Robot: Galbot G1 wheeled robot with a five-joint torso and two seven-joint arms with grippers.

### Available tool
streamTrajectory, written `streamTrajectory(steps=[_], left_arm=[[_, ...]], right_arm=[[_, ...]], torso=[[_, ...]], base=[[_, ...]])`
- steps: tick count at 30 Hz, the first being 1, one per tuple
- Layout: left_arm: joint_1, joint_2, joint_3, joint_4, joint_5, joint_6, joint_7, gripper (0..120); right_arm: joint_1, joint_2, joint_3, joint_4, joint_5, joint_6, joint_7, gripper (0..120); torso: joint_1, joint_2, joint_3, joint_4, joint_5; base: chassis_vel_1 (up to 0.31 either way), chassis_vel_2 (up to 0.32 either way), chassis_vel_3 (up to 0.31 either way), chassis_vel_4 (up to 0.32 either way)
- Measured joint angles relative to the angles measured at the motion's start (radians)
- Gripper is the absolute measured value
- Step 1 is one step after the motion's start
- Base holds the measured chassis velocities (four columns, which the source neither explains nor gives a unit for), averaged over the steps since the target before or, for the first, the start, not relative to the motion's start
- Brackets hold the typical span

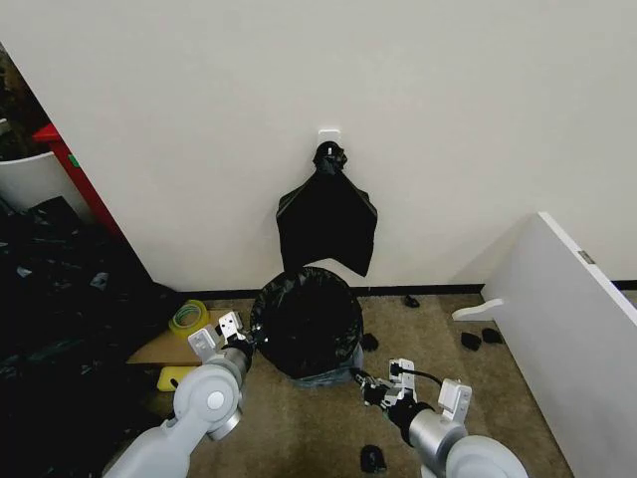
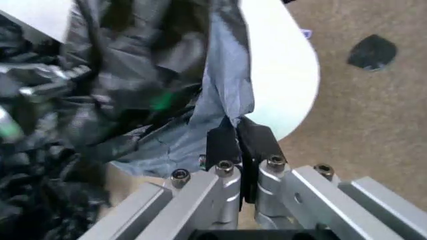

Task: Place the garbage bag over the trash bin.

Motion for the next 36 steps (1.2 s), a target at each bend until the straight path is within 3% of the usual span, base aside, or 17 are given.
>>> streamTrajectory(steps=[14,25,29,36], left_arm=[[0.014,-0.020,0.000,-0.026,-0.044,0.012,-0.025,1],[0.019,-0.020,0.001,-0.033,-0.050,0.014,-0.033,1],[0.009,-0.016,0.000,-0.018,-0.054,0.014,-0.039,1],[-0.006,-0.017,-0.001,-0.004,-0.056,0.014,-0.044,1]], right_arm=[[0.059,0.032,-0.039,-0.127,-0.115,0.048,-0.021,0],[0.041,0.032,-0.041,-0.128,-0.160,0.078,-0.044,1],[0.000,0.021,-0.038,-0.090,-0.211,0.121,-0.084,22],[-0.041,0.009,-0.017,-0.073,-0.235,0.150,-0.110,45]], torso=[[0.000,0.000,0.000,0.0001,0.0000],[0.000,0.000,0.000,0.0001,0.0000],[0.000,0.000,0.000,0.0001,0.0001],[0.000,0.000,0.000,0.0001,0.0000]], base=[[0.000,0.000,0.000,0.000],[0.000,0.000,0.000,0.000],[0.000,0.000,0.000,0.000],[0.000,0.000,0.000,0.000]])
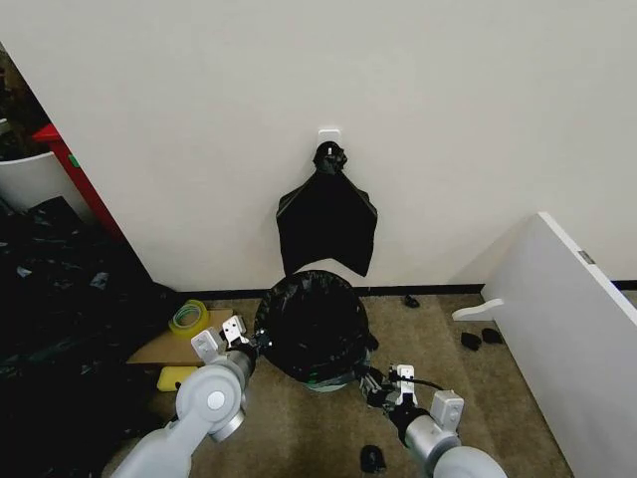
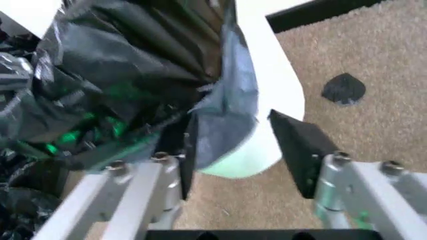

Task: Place the garbage bag over the trash bin.

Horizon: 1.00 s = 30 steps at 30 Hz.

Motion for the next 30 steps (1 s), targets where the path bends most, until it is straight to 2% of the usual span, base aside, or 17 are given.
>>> streamTrajectory(steps=[1,3,5,9,13,16,23,30], left_arm=[[-0.002,0.002,-0.001,0.002,-0.001,0.000,0.000,1],[-0.003,0.004,-0.003,0.003,-0.002,0.000,0.000,1],[-0.009,0.011,-0.008,0.011,-0.004,0.000,0.000,1],[-0.013,0.013,-0.009,0.019,-0.005,-0.003,0.000,1],[-0.035,-0.002,0.007,0.052,0.007,0.004,-0.009,1],[-0.056,-0.011,0.025,0.079,0.017,0.015,-0.011,1],[-0.133,-0.053,0.064,0.149,0.020,0.039,-0.014,1],[-0.120,-0.078,0.070,0.185,0.044,0.053,-0.007,1]], right_arm=[[-0.007,-0.001,0.006,0.000,0.000,0.003,-0.003,50],[-0.012,-0.002,0.009,0.000,0.000,0.004,-0.006,51],[-0.036,-0.005,0.024,0.000,-0.009,0.010,-0.016,64],[-0.052,-0.005,0.042,-0.003,-0.023,0.028,-0.020,75],[-0.091,0.006,0.082,0.019,-0.043,0.074,-0.024,94],[-0.112,0.010,0.094,0.039,-0.046,0.080,-0.025,99],[-0.128,0.025,0.109,0.057,-0.047,0.082,-0.024,100],[-0.124,0.027,0.105,0.056,-0.046,0.081,-0.017,100]], torso=[[0.000,0.000,0.000,0.0000,0.0000],[0.000,0.000,0.000,0.0000,0.0000],[0.000,0.000,0.000,0.0000,0.0000],[0.000,0.000,0.000,0.0000,0.0001],[0.000,0.000,0.000,0.0000,0.0000],[0.000,0.000,0.000,0.0000,0.0000],[0.000,0.000,0.000,-0.0001,0.0001],[0.000,0.000,0.000,0.0002,0.0001]], base=[[0.000,0.000,0.000,0.000],[0.000,0.000,0.000,0.000],[0.000,0.000,0.000,0.000],[0.000,0.000,0.000,0.000],[0.000,0.000,0.000,0.000],[0.000,0.000,0.000,0.000],[0.000,0.000,0.000,0.000],[0.000,0.000,0.000,0.000]])
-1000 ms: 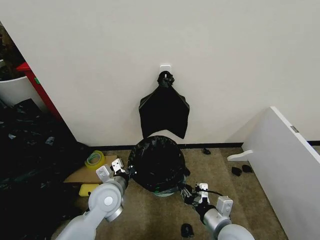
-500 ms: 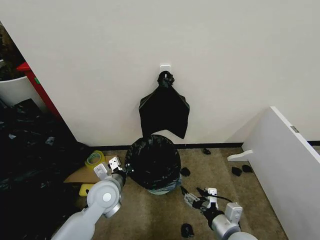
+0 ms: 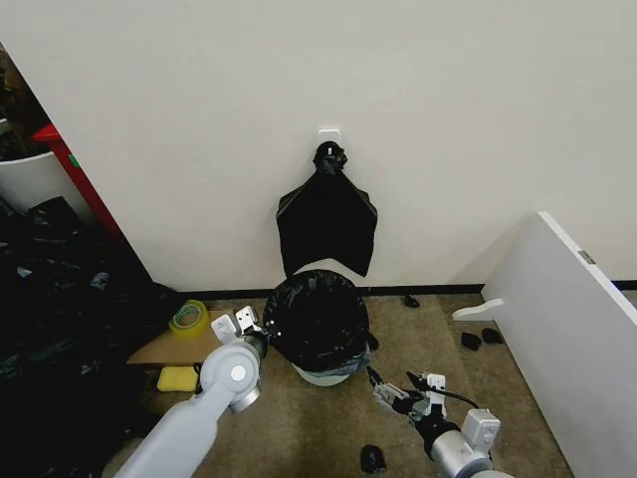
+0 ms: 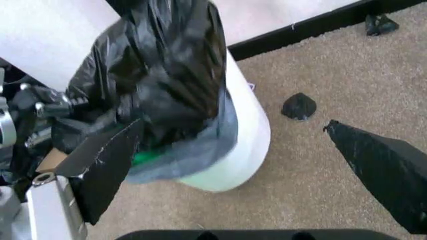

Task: Place the garbage bag over the trash bin.

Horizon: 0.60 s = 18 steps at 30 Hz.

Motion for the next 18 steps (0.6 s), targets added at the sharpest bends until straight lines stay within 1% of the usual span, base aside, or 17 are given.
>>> streamTrajectory(steps=[1,2,4,6,7,10,12,13,14,15,16,18], left_arm=[[0.005,0.000,-0.001,0.000,0.001,0.000,0.007,1],[0.010,0.001,-0.002,0.000,0.002,0.000,0.013,4],[0.013,0.002,-0.003,0.000,0.002,0.000,0.016,6],[0.019,0.006,-0.005,-0.002,0.004,0.000,0.039,16],[0.019,0.006,-0.005,-0.002,0.004,0.000,0.039,16],[0.020,0.007,-0.005,0.002,0.016,-0.003,0.071,31],[0.021,0.007,-0.005,0.002,0.018,-0.004,0.078,32],[0.024,0.008,-0.007,-0.002,0.021,-0.006,0.096,39],[0.025,0.009,-0.008,-0.004,0.022,-0.006,0.100,41],[0.035,0.019,-0.011,-0.022,0.036,-0.017,0.135,49],[0.035,0.019,-0.011,-0.022,0.036,-0.017,0.135,49],[0.044,0.028,-0.014,-0.037,0.045,-0.024,0.160,55]], right_arm=[[0.001,0.000,0.000,-0.001,0.001,-0.001,0.001,100],[0.003,0.000,-0.001,-0.001,0.002,-0.001,0.001,100],[0.003,0.000,-0.002,-0.002,0.002,-0.002,0.001,100],[0.007,-0.001,-0.004,-0.003,0.005,-0.003,0.003,100],[0.007,-0.001,-0.004,-0.003,0.005,-0.003,0.003,100],[0.003,-0.001,-0.004,0.003,0.017,-0.015,0.001,100],[0.003,-0.001,-0.005,0.004,0.019,-0.016,0.001,100],[0.002,-0.001,-0.005,0.006,0.020,-0.017,0.001,100],[0.002,-0.001,-0.005,0.006,0.020,-0.017,0.001,100],[0.002,0.000,-0.005,0.007,0.020,-0.017,0.001,100],[0.002,0.000,-0.005,0.007,0.020,-0.017,0.001,100],[0.002,0.000,-0.006,0.008,0.020,-0.017,0.000,100]], torso=[[0.000,0.000,0.000,0.0000,-0.0001],[0.000,0.000,0.000,-0.0001,0.0000],[0.000,0.000,0.000,-0.0001,0.0000],[0.000,0.000,0.000,-0.0001,-0.0001],[0.000,0.000,0.000,-0.0001,-0.0001],[0.000,0.000,0.000,-0.0003,-0.0002],[0.000,0.000,0.000,-0.0003,-0.0002],[0.000,0.000,0.000,-0.0003,-0.0003],[0.000,0.000,0.000,-0.0002,-0.0003],[0.000,0.000,0.000,-0.0003,-0.0001],[0.000,0.000,0.000,-0.0003,-0.0001],[0.000,0.000,0.000,-0.0002,0.0000]], base=[[0.000,0.000,0.000,0.000],[0.000,0.000,0.000,0.000],[0.000,0.000,0.000,0.000],[0.000,0.000,0.000,0.000],[0.000,0.000,0.000,0.000],[0.000,0.000,0.000,0.000],[0.000,0.000,0.000,0.000],[0.000,0.000,0.000,0.000],[0.000,0.000,0.000,0.000],[0.000,0.000,0.000,0.000],[0.000,0.000,0.000,0.000],[0.000,0.000,0.000,0.000]])
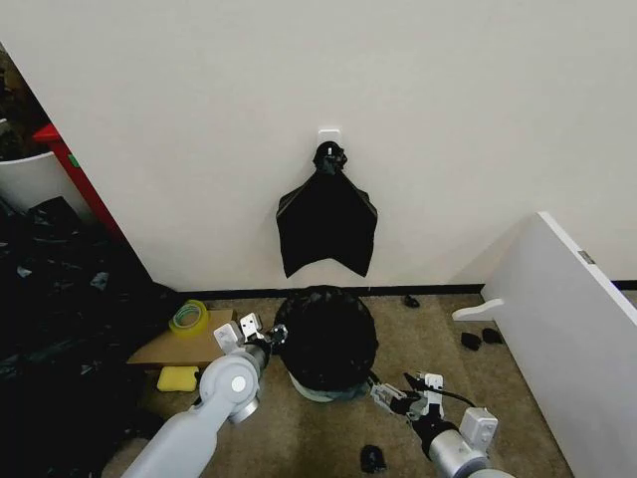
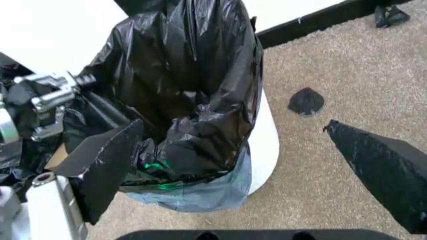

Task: Place the garbage bag over the trash bin.

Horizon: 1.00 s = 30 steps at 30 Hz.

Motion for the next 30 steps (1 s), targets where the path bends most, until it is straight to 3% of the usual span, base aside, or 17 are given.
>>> streamTrajectory(steps=[2,7,8,10,12,14,15,18,19,20,22,24,25,26,28,30], left_arm=[[0.021,0.024,-0.007,-0.035,0.030,-0.008,0.041,69],[0.038,0.043,-0.010,-0.057,0.039,-0.008,0.048,79],[0.046,0.055,-0.013,-0.068,0.046,-0.006,0.050,86],[0.067,0.072,-0.024,-0.082,0.104,-0.006,0.062,97],[0.074,0.075,-0.028,-0.086,0.129,-0.012,0.069,98],[0.126,0.081,-0.040,-0.120,0.289,-0.074,0.124,100],[0.126,0.081,-0.040,-0.120,0.289,-0.074,0.124,100],[0.182,0.081,-0.046,-0.142,0.440,-0.176,0.180,100],[0.230,0.074,-0.058,-0.153,0.572,-0.283,0.221,100],[0.230,0.074,-0.058,-0.153,0.572,-0.283,0.221,100],[0.312,0.055,-0.099,-0.175,0.733,-0.407,0.261,100],[0.325,0.051,-0.109,-0.178,0.756,-0.422,0.265,100],[0.380,0.027,-0.151,-0.188,0.843,-0.486,0.274,100],[0.384,0.025,-0.153,-0.188,0.848,-0.490,0.274,100],[0.525,-0.057,-0.216,-0.207,1.015,-0.623,0.276,100],[0.554,-0.077,-0.229,-0.212,1.041,-0.643,0.280,100]], right_arm=[[-0.002,0.002,-0.003,0.002,-0.001,0.000,-0.001,100],[0.000,0.004,-0.008,0.002,-0.003,0.000,0.000,100],[0.000,0.004,-0.010,0.003,-0.004,0.000,0.001,100],[0.002,0.009,-0.009,0.005,-0.016,0.007,0.000,100],[0.002,0.011,-0.007,0.005,-0.023,0.012,-0.002,100],[-0.008,0.030,0.008,-0.011,-0.102,0.086,-0.040,100],[-0.008,0.030,0.008,-0.011,-0.102,0.086,-0.040,100],[-0.022,0.050,0.022,-0.025,-0.176,0.161,-0.070,100],[-0.038,0.075,0.028,-0.029,-0.245,0.233,-0.088,100],[-0.038,0.075,0.028,-0.029,-0.245,0.233,-0.088,100],[-0.054,0.123,0.036,-0.042,-0.410,0.360,-0.103,100],[-0.055,0.130,0.038,-0.046,-0.439,0.382,-0.106,100],[-0.062,0.156,0.047,-0.056,-0.550,0.458,-0.116,100],[-0.062,0.157,0.048,-0.056,-0.556,0.461,-0.116,100],[-0.082,0.195,0.058,-0.045,-0.669,0.547,-0.121,100],[-0.087,0.201,0.063,-0.041,-0.683,0.562,-0.122,100]], torso=[[0.000,0.000,0.000,-0.0001,0.0000],[0.000,0.000,0.000,0.0000,-0.0002],[0.000,0.000,0.000,0.0000,-0.0001],[0.000,0.000,0.000,-0.0001,-0.0002],[0.000,0.000,0.000,-0.0001,-0.0002],[0.000,0.000,0.000,-0.0001,-0.0001],[0.000,0.000,0.000,-0.0001,-0.0001],[0.000,0.000,0.000,0.0000,0.0000],[0.000,0.000,0.000,-0.0002,-0.0004],[0.000,0.000,0.000,-0.0002,-0.0004],[0.000,0.000,0.000,-0.0002,-0.0003],[0.000,0.000,0.000,-0.0001,-0.0004],[0.000,0.000,0.000,-0.0002,0.0001],[0.000,0.000,0.000,-0.0002,0.0001],[0.000,0.000,0.000,0.0000,-0.0005],[0.000,0.000,0.000,0.0003,-0.0002]], base=[[0.000,0.000,0.000,0.000],[0.000,0.000,0.000,0.000],[0.000,0.000,0.000,0.000],[0.000,0.000,0.000,0.000],[0.000,0.000,0.000,0.000],[0.000,0.000,0.000,0.000],[0.000,0.000,0.000,0.000],[0.000,0.000,0.000,0.000],[0.000,0.000,0.000,0.000],[0.000,0.000,0.000,0.000],[0.000,0.000,0.000,0.000],[0.000,0.000,0.000,0.000],[0.000,0.000,0.000,0.000],[0.000,0.000,0.000,0.000],[0.000,0.000,0.000,0.000],[0.000,0.000,0.000,0.000]])
